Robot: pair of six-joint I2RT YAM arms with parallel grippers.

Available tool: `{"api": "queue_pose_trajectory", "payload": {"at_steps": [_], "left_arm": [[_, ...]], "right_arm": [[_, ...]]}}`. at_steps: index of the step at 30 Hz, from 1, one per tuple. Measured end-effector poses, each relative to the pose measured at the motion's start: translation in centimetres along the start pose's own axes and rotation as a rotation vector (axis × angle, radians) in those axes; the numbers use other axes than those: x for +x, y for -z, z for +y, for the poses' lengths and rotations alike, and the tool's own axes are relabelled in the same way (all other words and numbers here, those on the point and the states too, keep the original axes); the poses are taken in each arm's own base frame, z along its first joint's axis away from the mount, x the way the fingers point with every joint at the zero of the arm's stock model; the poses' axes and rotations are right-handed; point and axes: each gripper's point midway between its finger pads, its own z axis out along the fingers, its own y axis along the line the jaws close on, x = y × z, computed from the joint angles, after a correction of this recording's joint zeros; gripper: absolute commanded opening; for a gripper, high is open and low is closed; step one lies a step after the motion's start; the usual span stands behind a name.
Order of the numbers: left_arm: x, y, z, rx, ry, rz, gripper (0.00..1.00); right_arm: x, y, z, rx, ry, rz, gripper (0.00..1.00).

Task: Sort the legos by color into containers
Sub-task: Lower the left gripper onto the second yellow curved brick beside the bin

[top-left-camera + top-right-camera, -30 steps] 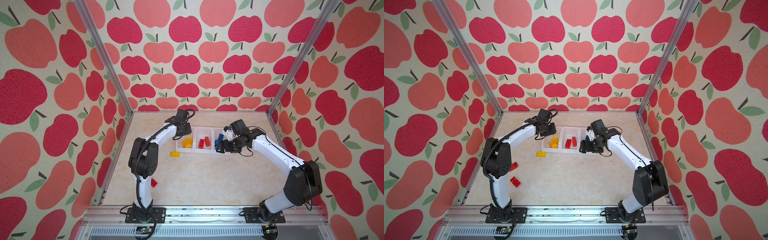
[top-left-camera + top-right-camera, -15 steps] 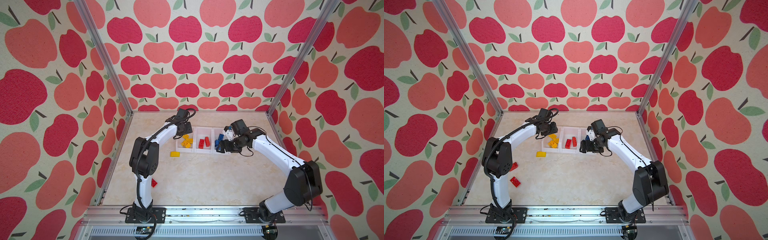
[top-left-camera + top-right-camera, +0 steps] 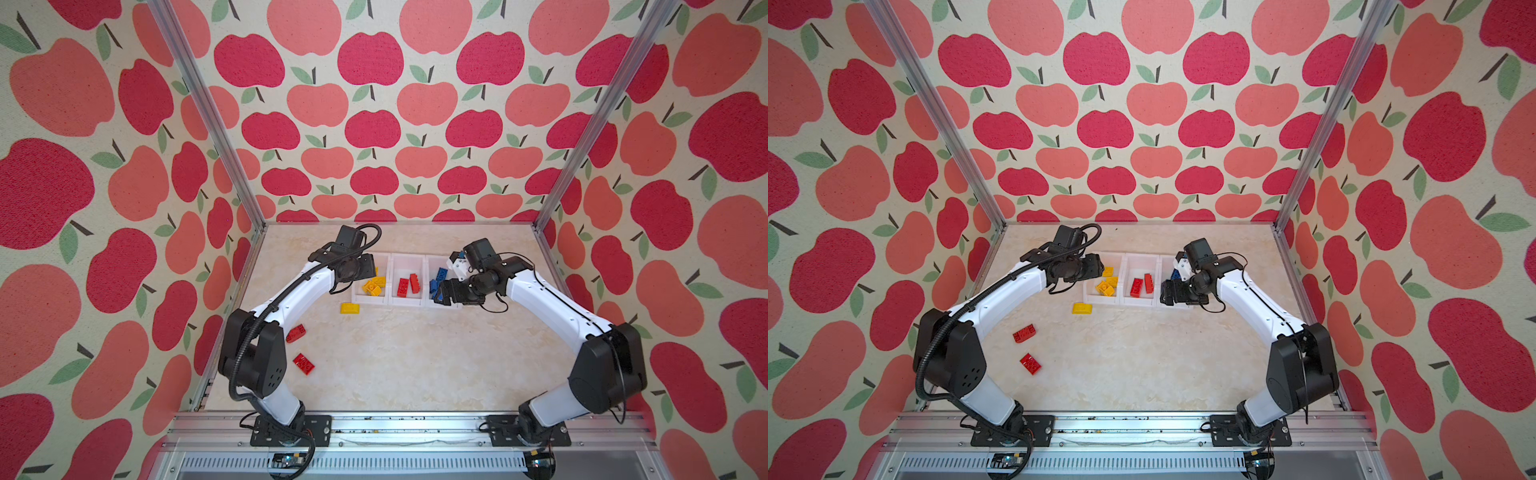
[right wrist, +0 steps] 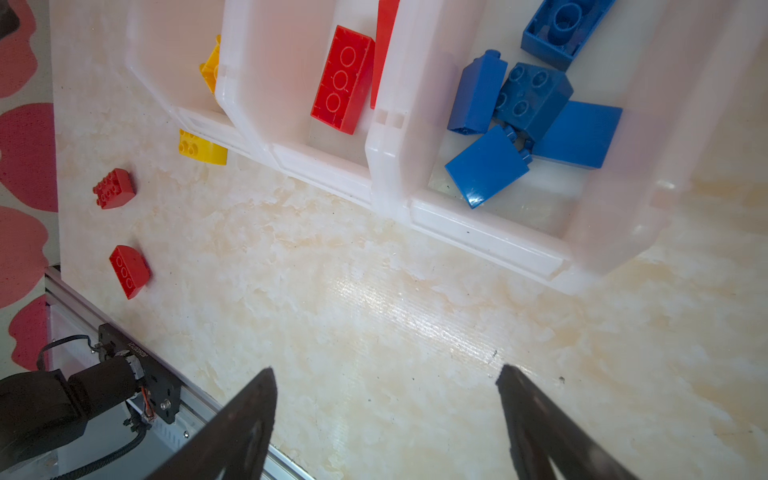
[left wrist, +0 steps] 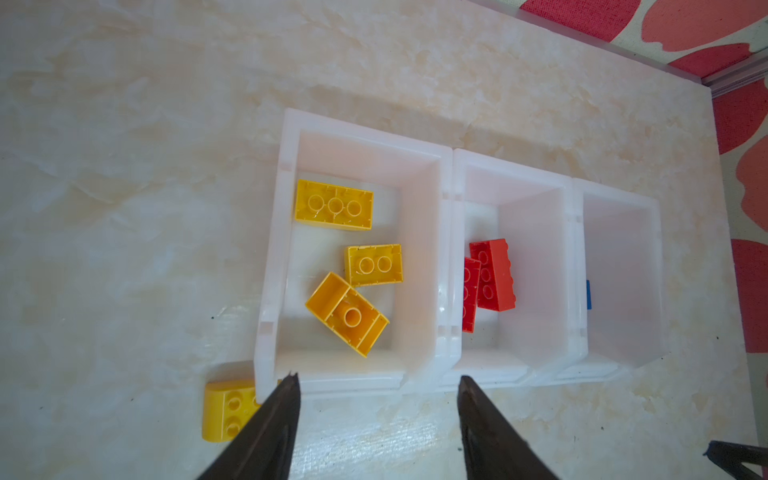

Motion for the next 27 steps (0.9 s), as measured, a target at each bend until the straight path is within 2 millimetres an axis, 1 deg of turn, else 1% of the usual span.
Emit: {"api": "queue_pose_trajectory", "payload": {"at_steps": [2, 4, 6, 9, 11, 13, 17, 20, 23, 27], "left_arm": [[1.0, 1.3, 1.3, -0.008, -0.004, -0.006, 0.72], [1.9, 2.1, 2.7, -0.024, -0.003, -0.006, 0.73], [2.6, 2.3, 4.1, -0.041, 0.001, 0.0, 0.73], [3.6, 1.8, 6.3, -0.071, 0.024, 0.025, 0.73], [4.0, 1.3, 7.7, -0.093, 0.05, 0.047, 0.72], [4.0, 0.7, 8.8, -0.113, 0.075, 0.062, 0.71], [4.6, -1.4, 10.8, -0.158, 0.125, 0.12, 0.69], [4.9, -3.0, 11.5, -0.181, 0.139, 0.161, 0.69], [4.5, -4.6, 11.8, -0.201, 0.144, 0.188, 0.69], [4.4, -6.1, 12.1, -0.219, 0.147, 0.216, 0.68]], "right_arm": [[0.2, 0.4, 0.1, -0.002, 0.002, -0.008, 0.86], [0.3, 0.7, 0.2, -0.004, 0.005, -0.016, 0.86], [0.4, 0.8, 0.2, -0.005, 0.006, -0.019, 0.86], [0.5, 0.8, 0.2, -0.004, 0.006, -0.018, 0.86], [0.5, 0.8, 0.2, -0.004, 0.006, -0.018, 0.86], [0.5, 0.8, 0.3, -0.004, 0.006, -0.02, 0.86], [0.4, 0.7, 0.5, -0.004, 0.006, -0.025, 0.86], [0.3, 0.6, 0.9, -0.007, 0.011, -0.031, 0.86], [0.4, 0.6, 1.1, -0.008, 0.014, -0.03, 0.86], [0.4, 0.5, 1.1, -0.004, 0.011, -0.031, 0.86]]}}
